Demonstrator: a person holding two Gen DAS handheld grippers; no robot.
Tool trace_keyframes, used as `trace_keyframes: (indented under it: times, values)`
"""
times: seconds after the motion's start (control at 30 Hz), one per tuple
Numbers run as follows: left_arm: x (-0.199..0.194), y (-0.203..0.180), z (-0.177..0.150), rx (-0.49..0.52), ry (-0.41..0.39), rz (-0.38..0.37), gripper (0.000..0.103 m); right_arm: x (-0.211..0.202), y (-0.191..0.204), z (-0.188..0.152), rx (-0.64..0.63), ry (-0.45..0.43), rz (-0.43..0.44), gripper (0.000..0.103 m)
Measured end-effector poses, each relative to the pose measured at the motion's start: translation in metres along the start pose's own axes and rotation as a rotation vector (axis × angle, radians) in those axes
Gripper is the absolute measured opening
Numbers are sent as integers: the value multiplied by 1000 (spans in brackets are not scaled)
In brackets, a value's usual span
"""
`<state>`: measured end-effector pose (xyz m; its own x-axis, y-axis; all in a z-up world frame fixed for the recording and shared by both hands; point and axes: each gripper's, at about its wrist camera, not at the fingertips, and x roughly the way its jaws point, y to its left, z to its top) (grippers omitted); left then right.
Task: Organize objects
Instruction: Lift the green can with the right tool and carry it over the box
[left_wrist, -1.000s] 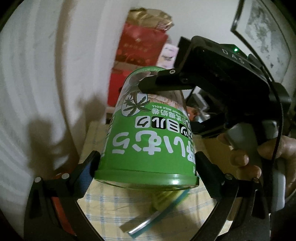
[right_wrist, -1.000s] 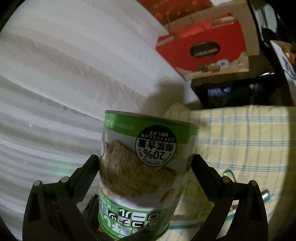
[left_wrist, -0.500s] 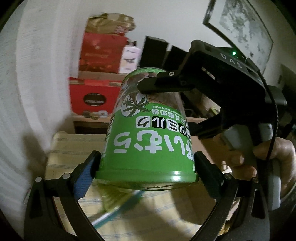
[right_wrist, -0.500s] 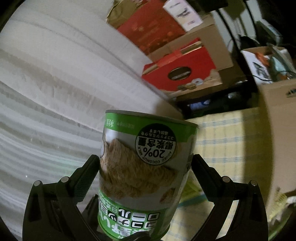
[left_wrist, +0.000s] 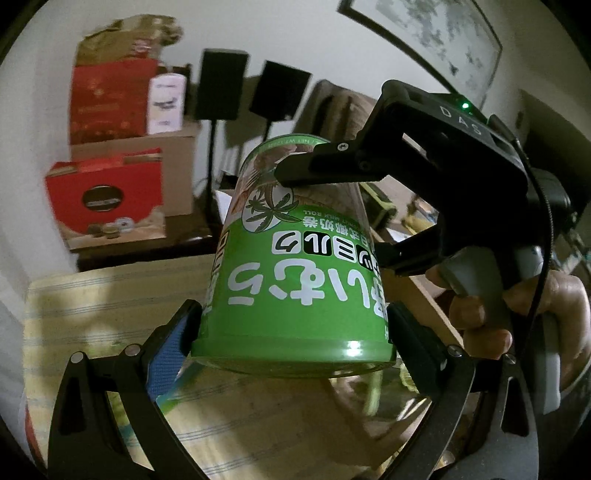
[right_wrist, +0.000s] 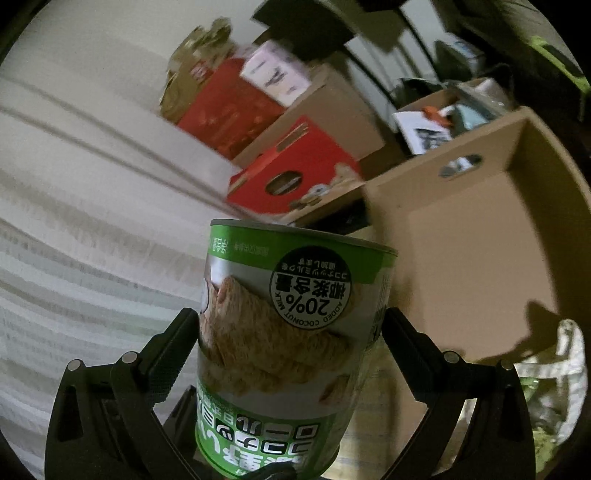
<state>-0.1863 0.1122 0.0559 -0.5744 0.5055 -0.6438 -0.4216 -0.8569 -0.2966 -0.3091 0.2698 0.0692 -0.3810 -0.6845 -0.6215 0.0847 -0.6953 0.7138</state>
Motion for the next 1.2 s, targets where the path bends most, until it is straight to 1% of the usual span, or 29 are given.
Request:
trace_keyframes:
  times: [0.2, 0.33, 0.43, 0.67, 0.77, 0.87, 0.97, 1.2]
  values:
    - [31, -28, 0, 23, 36, -52, 99, -28, -42, 4, 60, -37, -37, 100]
    - [52, -38, 0, 28, 52, -70, 99, -33, -63, 9, 88, -48, -51, 100]
    - [67, -38, 4, 18, 63, -77, 99, -32, -75, 17, 80, -45, -64, 100]
    - [104, -29, 12, 3, 92, -80, 99, -16, -93, 44, 25, 4, -82, 100]
    - [116, -24, 12, 2, 92, -89, 98, -6, -104, 53, 25, 25, -77, 100]
    - [124, -23, 11, -1, 98, -85, 98, 1, -116, 57, 42, 39, -57, 100]
    - [124, -19, 8, -20, 110, -109, 98, 4, -125, 58, 48, 55, -32, 100]
    - [106, -3, -2, -76, 126, -128, 99, 17, -140, 55, 19, 81, -115, 99]
